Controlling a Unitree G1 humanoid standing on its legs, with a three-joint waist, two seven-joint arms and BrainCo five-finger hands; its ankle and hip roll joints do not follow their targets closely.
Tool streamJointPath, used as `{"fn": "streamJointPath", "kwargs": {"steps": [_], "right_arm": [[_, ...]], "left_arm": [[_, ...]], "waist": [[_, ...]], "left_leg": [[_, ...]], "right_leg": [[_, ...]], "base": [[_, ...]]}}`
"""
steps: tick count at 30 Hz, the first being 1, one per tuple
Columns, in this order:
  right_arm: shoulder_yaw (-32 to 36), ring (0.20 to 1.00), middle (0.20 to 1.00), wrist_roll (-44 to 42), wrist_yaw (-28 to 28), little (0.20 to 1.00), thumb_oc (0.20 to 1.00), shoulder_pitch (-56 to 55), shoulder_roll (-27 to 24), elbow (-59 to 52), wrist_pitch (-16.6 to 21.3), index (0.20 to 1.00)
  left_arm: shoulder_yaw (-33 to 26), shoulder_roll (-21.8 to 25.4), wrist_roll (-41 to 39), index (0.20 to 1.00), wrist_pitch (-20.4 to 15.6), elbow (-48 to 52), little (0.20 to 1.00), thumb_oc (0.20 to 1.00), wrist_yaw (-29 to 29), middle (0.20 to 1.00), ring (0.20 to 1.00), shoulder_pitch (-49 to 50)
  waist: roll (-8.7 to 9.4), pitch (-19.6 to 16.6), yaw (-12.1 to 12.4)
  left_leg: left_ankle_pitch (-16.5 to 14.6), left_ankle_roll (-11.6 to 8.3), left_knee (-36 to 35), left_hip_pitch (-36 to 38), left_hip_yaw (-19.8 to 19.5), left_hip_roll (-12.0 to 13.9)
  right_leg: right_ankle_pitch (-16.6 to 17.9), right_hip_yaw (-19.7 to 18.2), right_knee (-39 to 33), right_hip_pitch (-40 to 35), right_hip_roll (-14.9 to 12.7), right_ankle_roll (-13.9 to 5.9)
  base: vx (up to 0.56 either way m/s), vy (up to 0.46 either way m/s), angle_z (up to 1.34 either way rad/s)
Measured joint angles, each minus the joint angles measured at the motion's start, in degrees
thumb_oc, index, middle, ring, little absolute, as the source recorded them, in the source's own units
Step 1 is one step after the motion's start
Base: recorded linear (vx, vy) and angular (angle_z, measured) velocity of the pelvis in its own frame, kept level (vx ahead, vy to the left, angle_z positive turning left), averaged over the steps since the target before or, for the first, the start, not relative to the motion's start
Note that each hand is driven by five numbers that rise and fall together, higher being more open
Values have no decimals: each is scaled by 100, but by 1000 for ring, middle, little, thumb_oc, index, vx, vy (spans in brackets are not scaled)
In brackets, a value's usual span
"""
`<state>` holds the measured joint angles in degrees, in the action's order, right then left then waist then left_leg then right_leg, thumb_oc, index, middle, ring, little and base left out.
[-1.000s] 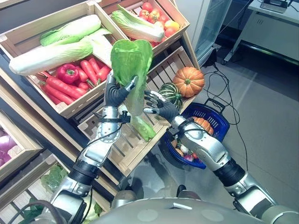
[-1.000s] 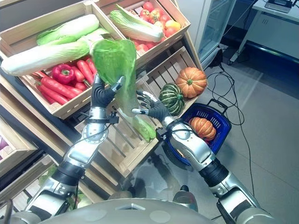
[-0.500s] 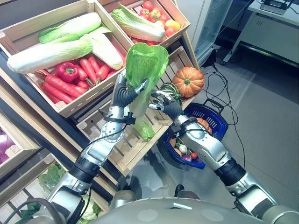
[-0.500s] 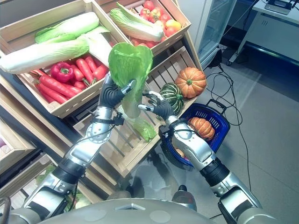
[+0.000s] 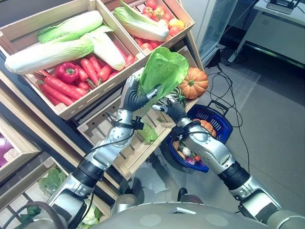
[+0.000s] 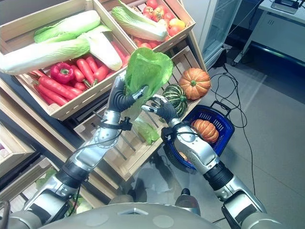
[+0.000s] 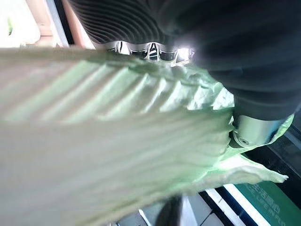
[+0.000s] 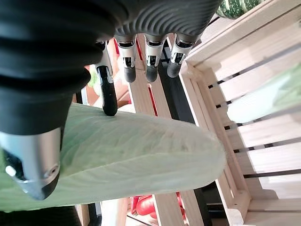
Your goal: Pick up fruits and vegetables into the basket
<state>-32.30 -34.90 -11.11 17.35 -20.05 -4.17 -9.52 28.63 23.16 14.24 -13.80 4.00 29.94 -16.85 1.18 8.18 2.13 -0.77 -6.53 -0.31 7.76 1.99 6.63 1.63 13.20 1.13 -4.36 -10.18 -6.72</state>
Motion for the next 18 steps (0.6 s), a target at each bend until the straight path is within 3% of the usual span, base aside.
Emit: {"fn": "streamJointPath", "kwargs": {"steps": [10, 18], "right_arm": [[13, 1000, 1000, 11, 24, 1000, 1000, 96, 85, 120, -3, 1000], [266, 1000, 1000, 16, 161, 1000, 1000, 55, 57, 73, -4, 1000]], "left_arm": [[-11, 54, 148, 200, 7, -1, 200, 200, 550, 200, 200, 2], [-423, 47, 163, 200, -11, -28, 200, 200, 1025, 200, 200, 18]], "waist": [[31, 18, 18], [26, 20, 0]], "left_leg": [[0, 0, 0, 7, -1, -2], [0, 0, -2, 10, 2, -2]], "right_leg": [[2, 0, -2, -1, -3, -3], [2, -4, -5, -2, -2, -3]], "base": [[0, 0, 0], [0, 0, 0]]}}
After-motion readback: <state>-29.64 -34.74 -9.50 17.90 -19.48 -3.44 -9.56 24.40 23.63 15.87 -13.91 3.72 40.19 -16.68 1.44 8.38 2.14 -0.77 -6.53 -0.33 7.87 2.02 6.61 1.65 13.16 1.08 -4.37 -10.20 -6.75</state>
